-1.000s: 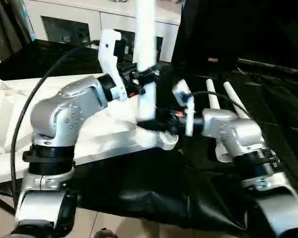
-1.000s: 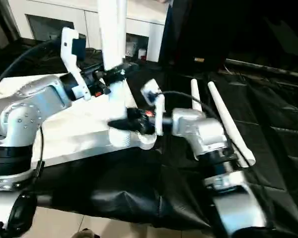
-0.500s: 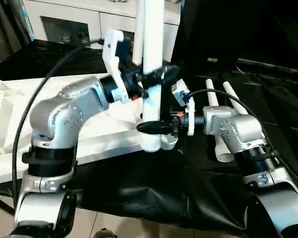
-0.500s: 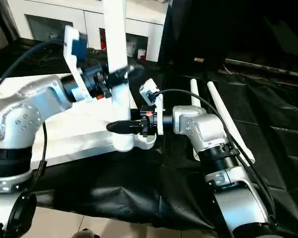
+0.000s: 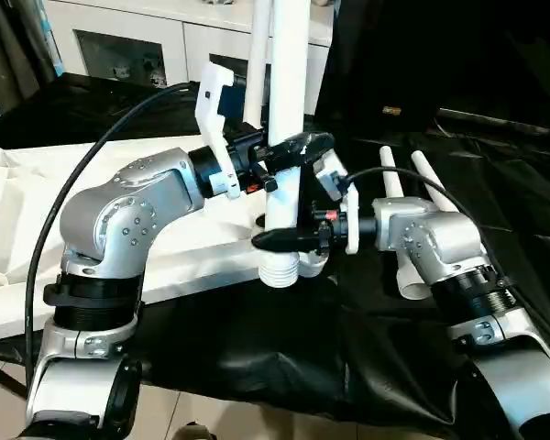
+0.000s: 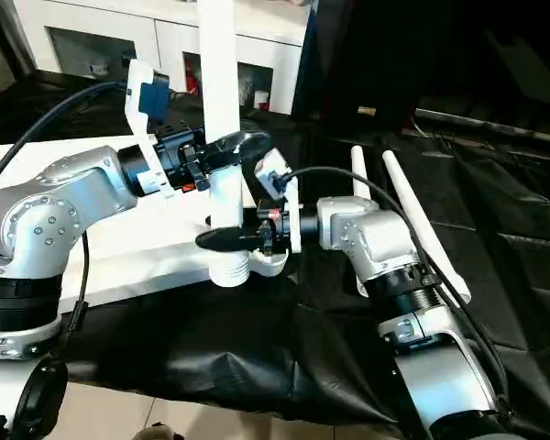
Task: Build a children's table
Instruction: Insert table leg to table base
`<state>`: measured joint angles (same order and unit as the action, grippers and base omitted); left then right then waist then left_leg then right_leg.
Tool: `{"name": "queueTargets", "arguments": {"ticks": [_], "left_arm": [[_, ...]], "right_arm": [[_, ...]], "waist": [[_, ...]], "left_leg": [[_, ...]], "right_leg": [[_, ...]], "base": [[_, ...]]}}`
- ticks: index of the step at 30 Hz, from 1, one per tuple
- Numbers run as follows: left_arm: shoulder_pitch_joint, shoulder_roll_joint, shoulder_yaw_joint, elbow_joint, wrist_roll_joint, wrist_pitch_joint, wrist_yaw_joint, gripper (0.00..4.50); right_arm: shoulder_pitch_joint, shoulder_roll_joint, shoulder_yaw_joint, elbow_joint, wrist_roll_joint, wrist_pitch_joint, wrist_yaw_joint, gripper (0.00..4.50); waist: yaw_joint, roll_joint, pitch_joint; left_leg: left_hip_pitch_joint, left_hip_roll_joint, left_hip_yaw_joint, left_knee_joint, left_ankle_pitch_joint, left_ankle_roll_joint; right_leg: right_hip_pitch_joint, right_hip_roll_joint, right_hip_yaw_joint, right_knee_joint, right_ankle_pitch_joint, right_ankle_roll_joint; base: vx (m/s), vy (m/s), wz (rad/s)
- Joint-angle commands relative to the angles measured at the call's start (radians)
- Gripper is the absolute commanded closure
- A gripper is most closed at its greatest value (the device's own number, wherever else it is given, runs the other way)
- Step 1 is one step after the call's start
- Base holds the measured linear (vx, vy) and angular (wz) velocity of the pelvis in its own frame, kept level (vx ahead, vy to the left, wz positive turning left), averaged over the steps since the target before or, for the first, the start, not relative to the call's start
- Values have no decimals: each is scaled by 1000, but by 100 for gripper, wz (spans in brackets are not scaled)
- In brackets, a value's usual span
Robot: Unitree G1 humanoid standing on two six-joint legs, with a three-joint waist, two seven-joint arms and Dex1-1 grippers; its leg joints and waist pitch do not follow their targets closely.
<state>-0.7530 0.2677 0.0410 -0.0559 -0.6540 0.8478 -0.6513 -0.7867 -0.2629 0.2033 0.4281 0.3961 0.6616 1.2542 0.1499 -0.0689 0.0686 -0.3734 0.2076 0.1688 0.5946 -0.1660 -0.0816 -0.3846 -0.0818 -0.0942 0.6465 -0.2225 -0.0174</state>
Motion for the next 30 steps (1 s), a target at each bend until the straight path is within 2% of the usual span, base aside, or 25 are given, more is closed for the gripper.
{"name": "queueTargets", "arguments": {"ticks": [1, 11, 12, 14, 16, 17, 18, 19, 20, 21, 22, 25, 26, 27, 28, 29, 30], "left_arm": [[-19, -5, 0, -10, -19, -2, -10, 267], [-23, -6, 11, -6, -11, -16, 3, 267], [-24, -8, 13, -4, -15, -11, 4, 211], [-25, -10, 20, -1, -22, 4, 13, 197], [-21, -30, 48, 4, -36, -25, 21, 177], [-20, -32, 51, 5, -37, -30, 21, 162], [-18, -53, 67, 8, -29, -89, 29, 153], [-19, -70, 83, 11, -28, -126, 39, 150], [-26, -128, 142, 24, -41, -235, 75, 150], [-34, -164, 182, 32, -58, -291, 98, 150], [-51, -183, 218, 45, -76, -320, 121, 150], [-70, -179, 262, 75, -101, -331, 136, 150], [-66, -154, 267, 91, -96, -321, 108, 150], [-47, -102, 220, 108, -40, -315, 64, 150], [-28, -59, 164, 118, 21, -323, 31, 150], [-25, -53, 156, 120, 30, -324, 26, 150], [9, 20, 42, 132, 135, -350, -33, 150]], "right_arm": [[-7, -20, 7, 6, -17, 0, 12, 246], [-12, -16, 2, 19, -10, 6, 7, 254], [-13, -15, 0, 21, -10, 5, 5, 254], [-14, -9, -11, 30, -11, -1, -9, 254], [-12, 14, -54, 51, -6, -35, -60, 255], [-12, 16, -59, 53, -6, -39, -66, 255], [-9, 30, -88, 62, 4, -49, -102, 255], [-8, 38, -103, 65, 10, -59, -118, 255], [-2, 64, -157, 78, 29, -88, -182, 255], [1, 79, -191, 86, 42, -104, -222, 255], [8, 90, -217, 84, 53, -117, -254, 255], [29, 109, -266, 74, 61, -170, -333, 256], [33, 118, -300, 85, 50, -219, -412, 257], [33, 112, -314, 105, 16, -276, -483, 257], [35, 101, -312, 115, -9, -308, -509, 257], [36, 99, -312, 117, -13, -313, -513, 257], [40, 84, -306, 124, -38, -334, -533, 257]], "waist": [[2, 15, -83], [1, 13, -83], [2, 14, -83], [1, 13, -83], [0, 13, -83], [0, 13, -83], [0, 9, -84], [0, 10, -83], [1, 8, -83], [3, 6, -85], [5, 7, -86], [3, 8, -83], [4, 27, -84], [0, 21, -84], [-2, 23, -85], [-6, 30, -85], [-3, 37, -84]], "left_leg": [[13, 24, -5, -61, -89, -39], [12, 23, -4, -60, -84, -33], [12, 24, -5, -61, -84, -33], [13, 24, -4, -61, -88, -35], [11, 24, -4, -60, -85, -37], [11, 24, -4, -60, -85, -38], [12, 24, -4, -60, -84, -36], [10, 24, -4, -60, -83, -34], [11, 25, -4, -61, -80, -34], [11, 28, -3, -60, -84, -39], [11, 27, -4, -59, -85, -40], [10, 22, -2, -60, -91, -37], [14, 23, -5, -61, -89, -46], [15, 22, -3, -61, -89, -48], [18, 21, -4, -63, -92, -57], [19, 20, -4, -63, -97, -65], [22, 22, -8, -65, -101, -64]], "right_leg": [[59, -66, 57, -61, 52, -208], [61, -65, 56, -60, 60, -213], [60, -66, 56, -60, 57, -212], [60, -65, 56, -60, 53, -212], [59, -68, 57, -60, 57, -218], [59, -68, 57, -59, 58, -220], [60, -67, 56, -60, 56, -220], [61, -68, 57, -61, 55, -219], [60, -69, 57, -62, 55, -219], [62, -76, 58, -64, 64, -236], [62, -74, 57, -62, 66, -236], [61, -68, 57, -62, 50, -202], [56, -70, 57, -60, 39, -191], [54, -66, 58, -64, 37, -184], [52, -64, 55, -64, 17, -169], [52, -60, 55, -65, 11, -152], [49, -62, 55, -68, 2, -141]], "base": [[0, 0, 0], [0, 0, 0], [0, 0, 0], [0, 0, 0], [0, 0, 0], [0, 0, 0], [0, 0, 0], [0, 0, 0], [0, 0, 0], [0, 0, 0], [0, 0, 0], [0, 0, 0], [0, 0, 0], [0, 0, 0], [0, 0, 0], [0, 0, 0], [0, 0, 0]]}}
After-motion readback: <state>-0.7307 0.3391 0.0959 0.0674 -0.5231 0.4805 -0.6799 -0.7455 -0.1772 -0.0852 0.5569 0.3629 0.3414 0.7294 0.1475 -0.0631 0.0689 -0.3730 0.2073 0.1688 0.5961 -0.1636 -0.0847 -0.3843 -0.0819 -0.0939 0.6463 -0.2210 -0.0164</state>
